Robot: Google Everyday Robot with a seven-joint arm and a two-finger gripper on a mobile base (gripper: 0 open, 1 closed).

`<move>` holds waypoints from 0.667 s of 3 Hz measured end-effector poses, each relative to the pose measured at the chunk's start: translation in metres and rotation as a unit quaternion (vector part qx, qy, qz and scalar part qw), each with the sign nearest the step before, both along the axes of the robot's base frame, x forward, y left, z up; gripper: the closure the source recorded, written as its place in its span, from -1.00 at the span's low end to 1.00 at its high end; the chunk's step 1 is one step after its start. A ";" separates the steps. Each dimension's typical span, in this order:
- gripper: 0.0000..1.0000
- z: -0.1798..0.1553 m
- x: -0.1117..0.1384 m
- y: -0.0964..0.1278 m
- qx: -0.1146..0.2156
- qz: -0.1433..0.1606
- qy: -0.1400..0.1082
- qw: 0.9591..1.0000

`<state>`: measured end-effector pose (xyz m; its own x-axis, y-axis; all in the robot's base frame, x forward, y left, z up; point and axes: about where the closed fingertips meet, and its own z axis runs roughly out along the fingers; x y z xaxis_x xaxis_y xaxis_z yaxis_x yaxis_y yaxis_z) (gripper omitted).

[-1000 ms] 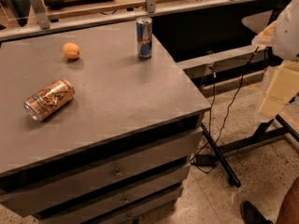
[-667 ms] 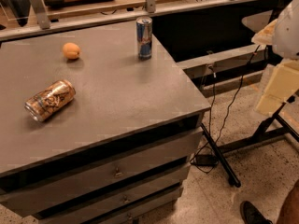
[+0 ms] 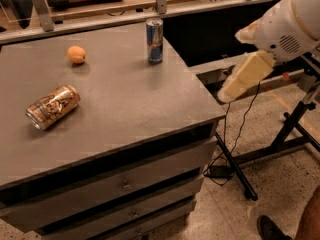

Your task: Move redbull can near orange can

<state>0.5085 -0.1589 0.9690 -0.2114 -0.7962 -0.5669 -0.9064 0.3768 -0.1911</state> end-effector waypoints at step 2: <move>-1.00 -0.026 0.044 0.039 0.174 -0.007 -0.020 0.985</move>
Offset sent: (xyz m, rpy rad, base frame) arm 0.0732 0.0468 -0.0403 0.5428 -0.1068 -0.0334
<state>0.5524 -0.1202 0.9435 -0.1920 -0.5495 -0.8131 -0.8952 0.4376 -0.0843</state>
